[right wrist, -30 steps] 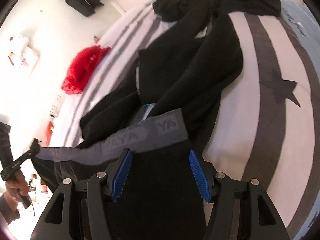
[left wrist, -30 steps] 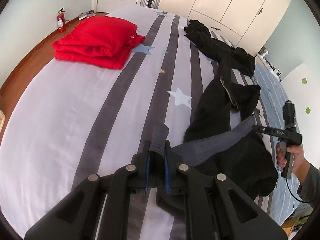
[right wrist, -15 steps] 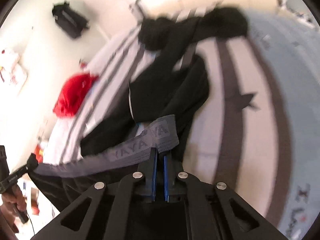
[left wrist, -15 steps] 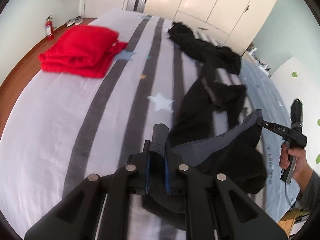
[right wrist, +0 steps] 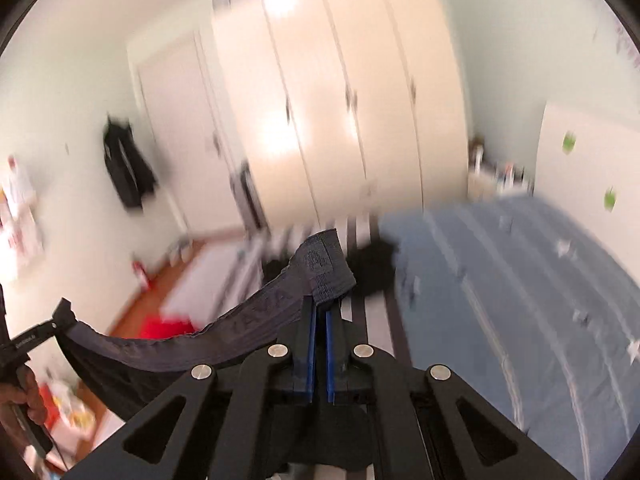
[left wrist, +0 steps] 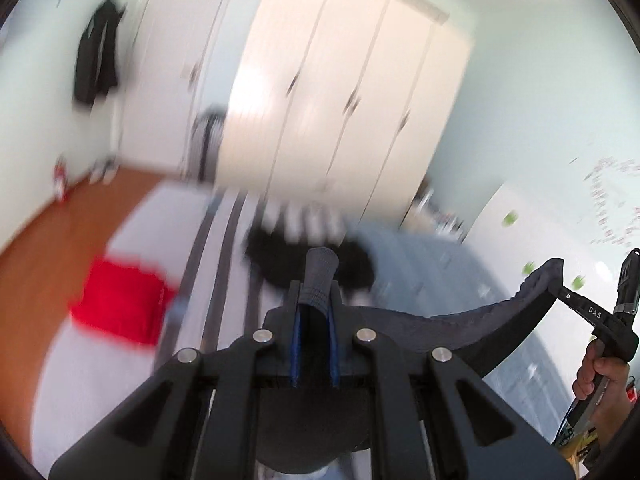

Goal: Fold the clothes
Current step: 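Lift the black trousers by the waistband with both tools and shake them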

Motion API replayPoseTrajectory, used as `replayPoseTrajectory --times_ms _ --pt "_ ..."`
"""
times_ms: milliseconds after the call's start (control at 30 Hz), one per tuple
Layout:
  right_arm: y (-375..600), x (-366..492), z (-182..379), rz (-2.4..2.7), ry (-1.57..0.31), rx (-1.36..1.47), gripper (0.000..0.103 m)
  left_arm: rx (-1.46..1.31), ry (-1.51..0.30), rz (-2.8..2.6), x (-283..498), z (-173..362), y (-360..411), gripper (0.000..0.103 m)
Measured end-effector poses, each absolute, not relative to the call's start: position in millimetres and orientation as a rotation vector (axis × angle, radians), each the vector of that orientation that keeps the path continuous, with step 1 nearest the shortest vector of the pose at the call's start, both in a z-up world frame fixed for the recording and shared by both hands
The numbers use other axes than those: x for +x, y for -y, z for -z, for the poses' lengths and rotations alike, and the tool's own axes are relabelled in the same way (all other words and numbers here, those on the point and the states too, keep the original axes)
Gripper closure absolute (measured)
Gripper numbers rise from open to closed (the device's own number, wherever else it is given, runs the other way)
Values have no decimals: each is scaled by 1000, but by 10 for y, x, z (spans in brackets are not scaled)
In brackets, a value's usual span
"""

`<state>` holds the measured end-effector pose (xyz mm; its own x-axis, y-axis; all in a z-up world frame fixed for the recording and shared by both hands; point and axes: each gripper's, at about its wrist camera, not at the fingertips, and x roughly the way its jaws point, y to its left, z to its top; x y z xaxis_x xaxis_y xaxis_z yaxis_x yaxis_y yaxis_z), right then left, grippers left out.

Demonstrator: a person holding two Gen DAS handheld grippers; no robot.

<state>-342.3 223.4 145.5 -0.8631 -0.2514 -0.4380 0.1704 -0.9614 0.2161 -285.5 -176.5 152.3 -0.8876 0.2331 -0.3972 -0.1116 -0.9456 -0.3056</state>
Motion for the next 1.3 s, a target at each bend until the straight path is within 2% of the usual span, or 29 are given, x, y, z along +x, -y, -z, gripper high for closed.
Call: replayPoseTrajectory --times_ms 67,200,533,700,833,1000,1300 --pt "-2319 -3245 -2001 2848 271 580 100 -560 394 -2862 -2719 -2089 1731 95" --pt "-2489 -2773 -2870 2866 294 393 100 -463 339 -2883 -2312 -2843 1611 95" --pt "-2862 -1831 -4027 2830 250 259 100 -270 215 -2928 -1302 -4159 1309 95" --pt "-2983 -1619 -4514 2818 206 168 100 -138 150 -2938 -1137 -4788 1170 95" --pt "-3017 -1768 -4690 2819 176 136 100 -198 163 -2942 -1529 -4905 1208 95" --pt "-2998 -2541 -4428 2812 198 301 100 -370 191 -2952 -2596 -4505 1325 95" --pt "-2791 -4879 -3579 2865 245 606 100 -600 220 -2982 -4836 -3878 1231 95"
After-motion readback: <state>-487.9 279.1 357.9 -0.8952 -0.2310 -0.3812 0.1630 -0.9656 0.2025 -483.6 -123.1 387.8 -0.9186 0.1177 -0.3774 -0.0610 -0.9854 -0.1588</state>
